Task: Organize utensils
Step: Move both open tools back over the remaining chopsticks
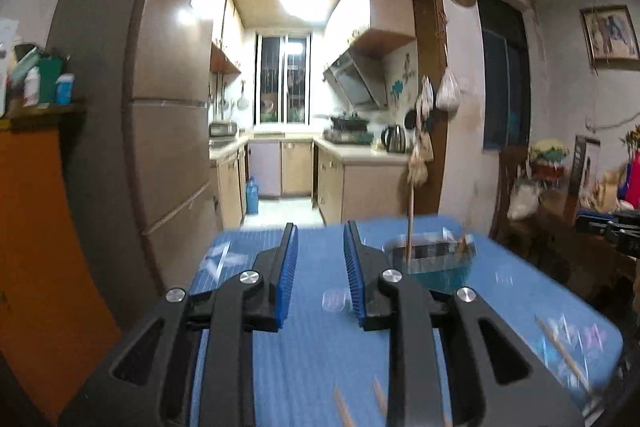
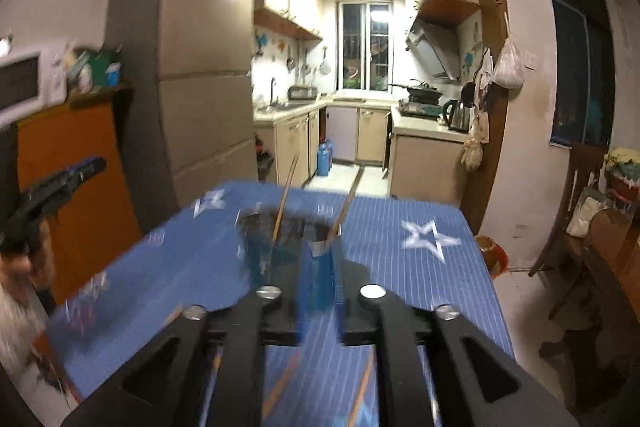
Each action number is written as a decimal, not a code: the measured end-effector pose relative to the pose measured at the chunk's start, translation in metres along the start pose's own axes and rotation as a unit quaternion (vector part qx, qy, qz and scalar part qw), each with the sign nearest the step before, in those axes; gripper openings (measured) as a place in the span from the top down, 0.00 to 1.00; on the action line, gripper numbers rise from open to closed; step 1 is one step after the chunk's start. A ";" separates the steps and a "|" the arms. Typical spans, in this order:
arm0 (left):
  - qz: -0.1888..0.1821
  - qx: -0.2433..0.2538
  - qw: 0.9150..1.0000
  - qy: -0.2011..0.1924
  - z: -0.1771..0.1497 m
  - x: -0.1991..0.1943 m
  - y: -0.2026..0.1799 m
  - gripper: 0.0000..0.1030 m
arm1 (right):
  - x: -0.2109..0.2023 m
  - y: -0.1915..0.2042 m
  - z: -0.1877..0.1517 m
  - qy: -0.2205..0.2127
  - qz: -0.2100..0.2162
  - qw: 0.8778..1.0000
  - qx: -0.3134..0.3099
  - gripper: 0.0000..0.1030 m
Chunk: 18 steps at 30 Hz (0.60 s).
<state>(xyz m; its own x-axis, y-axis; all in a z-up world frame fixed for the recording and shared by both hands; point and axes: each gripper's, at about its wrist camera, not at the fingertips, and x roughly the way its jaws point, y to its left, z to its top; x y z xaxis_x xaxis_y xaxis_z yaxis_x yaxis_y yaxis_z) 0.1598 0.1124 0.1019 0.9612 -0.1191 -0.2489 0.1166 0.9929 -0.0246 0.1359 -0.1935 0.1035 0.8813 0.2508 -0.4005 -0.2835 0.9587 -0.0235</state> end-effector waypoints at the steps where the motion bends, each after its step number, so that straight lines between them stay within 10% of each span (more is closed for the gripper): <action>1: 0.002 -0.002 1.000 0.009 -0.009 -0.006 0.002 0.78 | -0.010 0.005 -0.012 0.002 -0.006 1.000 -0.008 0.65; 5: 0.010 -0.042 0.998 0.052 -0.058 -0.038 0.015 0.54 | -0.049 0.025 -0.071 0.004 -0.036 0.999 -0.031 0.48; 9: 0.032 -0.065 0.996 0.060 -0.098 -0.064 0.014 0.52 | -0.082 0.044 -0.123 -0.015 -0.071 0.997 -0.036 0.27; 18: 0.046 0.016 0.997 0.059 -0.157 -0.095 -0.038 0.47 | -0.098 0.090 -0.209 0.022 -0.083 0.995 -0.054 0.26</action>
<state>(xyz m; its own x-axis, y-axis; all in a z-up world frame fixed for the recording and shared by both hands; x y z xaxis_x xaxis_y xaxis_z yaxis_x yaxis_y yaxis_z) 0.0245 0.0868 -0.0259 0.9326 -0.0246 -0.3601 0.0391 0.9987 0.0331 -0.0547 -0.1594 -0.0509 0.9027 0.0809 -0.4226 -0.1757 0.9658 -0.1905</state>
